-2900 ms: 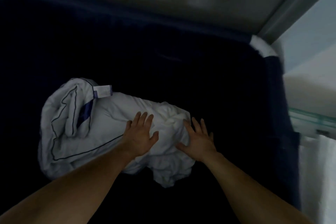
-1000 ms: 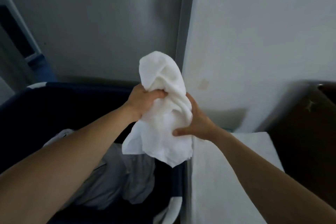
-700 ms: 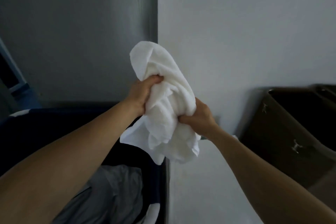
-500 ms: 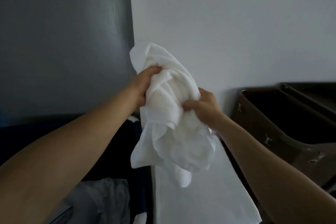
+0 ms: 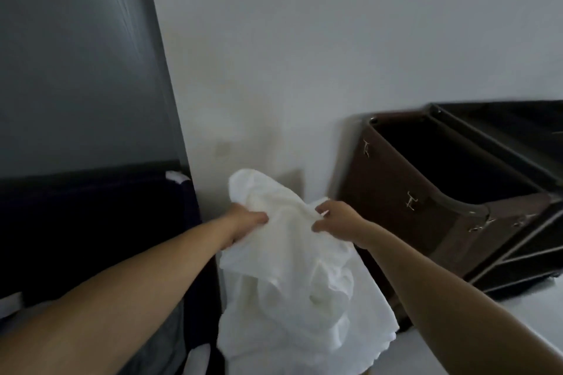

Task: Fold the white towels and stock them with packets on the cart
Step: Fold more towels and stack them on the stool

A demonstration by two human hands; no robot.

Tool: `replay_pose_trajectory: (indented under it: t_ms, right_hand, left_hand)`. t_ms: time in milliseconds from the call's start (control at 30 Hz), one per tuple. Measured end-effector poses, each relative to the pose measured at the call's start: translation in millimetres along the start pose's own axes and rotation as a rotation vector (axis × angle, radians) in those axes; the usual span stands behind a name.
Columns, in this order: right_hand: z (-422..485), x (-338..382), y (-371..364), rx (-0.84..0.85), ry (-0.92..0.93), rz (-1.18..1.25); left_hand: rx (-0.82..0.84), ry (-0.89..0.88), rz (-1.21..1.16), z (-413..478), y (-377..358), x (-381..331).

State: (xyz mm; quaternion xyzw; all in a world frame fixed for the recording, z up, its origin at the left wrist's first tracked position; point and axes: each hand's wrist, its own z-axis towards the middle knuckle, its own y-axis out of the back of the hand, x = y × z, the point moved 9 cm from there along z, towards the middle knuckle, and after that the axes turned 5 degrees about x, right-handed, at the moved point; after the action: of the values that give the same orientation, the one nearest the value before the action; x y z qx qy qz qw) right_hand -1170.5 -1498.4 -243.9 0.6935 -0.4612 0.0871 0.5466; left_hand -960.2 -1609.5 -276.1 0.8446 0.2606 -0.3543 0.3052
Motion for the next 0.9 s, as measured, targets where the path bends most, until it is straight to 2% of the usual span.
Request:
replay_pose_trajectory:
  t_ms: [100, 233, 367, 467, 567, 633, 733, 800, 900]
  right_hand:
    - [16.9, -35.4, -38.6, 0.152, 0.003, -0.246]
    - [9.0, -40.1, -49.7, 0.124, 0.149, -0.265]
    - [-2.7, -34.1, -49.4, 0.093, 0.271, -0.305]
    - [-9.7, -28.3, -44.4, -0.013, 0.311, -0.323]
    - [-10.0, -40.8, -70.4, 0.125, 0.267, -0.422]
    - [-8.9, -49.0, -74.7, 0.125, 0.238, -0.477]
    - [-13.1, -42.6, -52.3, 0.079, 0.238, -0.361]
    - [-23.4, -19.6, -32.8, 0.089, 0.336, -0.291]
    - [-48.0, 28.1, 9.1, 0.016, 0.495, -0.215]
  left_hand:
    - [0.129, 0.097, 0.249, 9.7, -36.2, 51.1]
    - [0.223, 0.072, 0.486, 15.4, -66.6, 79.8]
    - [0.078, 0.023, 0.683, 11.9, -71.0, 74.3]
    - [-0.09, -0.132, 0.95, 1.3, -78.4, 52.0]
    - [-0.055, -0.274, 1.125, -4.6, -102.9, 35.1]
    - [-0.058, -0.297, 1.157, -5.8, -111.0, 28.1]
    - [-0.117, -0.379, 1.108, -12.2, -109.2, 7.6]
    - [-0.085, -0.493, 1.045, -21.5, -109.0, -14.9]
    - [-0.06, -0.606, 0.773, -40.9, -93.1, -59.9]
